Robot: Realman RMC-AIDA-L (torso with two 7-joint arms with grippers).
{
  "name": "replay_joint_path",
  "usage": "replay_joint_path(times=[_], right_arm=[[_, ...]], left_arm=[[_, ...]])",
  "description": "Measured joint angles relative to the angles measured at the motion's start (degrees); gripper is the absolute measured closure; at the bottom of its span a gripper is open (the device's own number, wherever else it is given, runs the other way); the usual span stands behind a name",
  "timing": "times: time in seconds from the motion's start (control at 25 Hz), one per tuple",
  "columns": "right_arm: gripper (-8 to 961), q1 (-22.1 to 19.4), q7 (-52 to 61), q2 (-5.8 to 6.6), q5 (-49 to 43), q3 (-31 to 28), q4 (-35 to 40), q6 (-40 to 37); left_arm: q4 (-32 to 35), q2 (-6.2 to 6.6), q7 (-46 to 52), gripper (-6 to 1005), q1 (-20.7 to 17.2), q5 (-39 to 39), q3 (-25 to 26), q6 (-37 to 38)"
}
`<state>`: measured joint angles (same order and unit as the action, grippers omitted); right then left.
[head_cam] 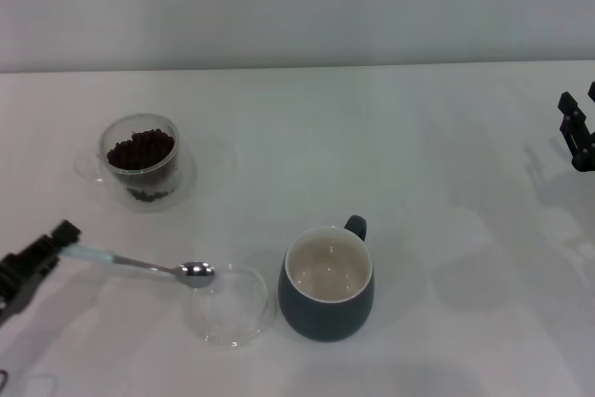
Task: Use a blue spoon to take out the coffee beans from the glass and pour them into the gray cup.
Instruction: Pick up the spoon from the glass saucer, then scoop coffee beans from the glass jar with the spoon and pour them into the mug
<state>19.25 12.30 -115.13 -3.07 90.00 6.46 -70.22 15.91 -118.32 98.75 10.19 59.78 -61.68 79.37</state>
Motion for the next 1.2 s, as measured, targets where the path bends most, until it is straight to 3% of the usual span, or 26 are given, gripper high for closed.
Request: replay_joint_path(times=[0.2,0.4,0.72,0.88,1.2], right_arm=[[567,0.1,0.0,0.0,0.0,0.0,-0.2,0.5],[567,0.7,-0.3,-0.02,0.0,0.0,0.0,1.7],[566,1.2,-1.1,-0.09,-0.1,0.1,0.2,3.2],[566,1.5,-1.4,-0.11,-0.1,0.1,0.3,3.6],[566,1.7,-1.4,-0.18,-0.1,0.4,1.1,3.7]], left_arm=[[6.2,1.22,-0.6,862,-1.8,-0.1,0.1,0.5],[8.8,3.63,-0.8,862,-1.9,-0.4,1.6,0.5],[10.1,9.15,0.3,862,1.3,0.0,2.8,0.6],[10.4,11.27,1.3,862,3.6,1.0,2.8,0.3],[10.4,17.19,7.2,863,10.2,8.1,2.9,-5.6]])
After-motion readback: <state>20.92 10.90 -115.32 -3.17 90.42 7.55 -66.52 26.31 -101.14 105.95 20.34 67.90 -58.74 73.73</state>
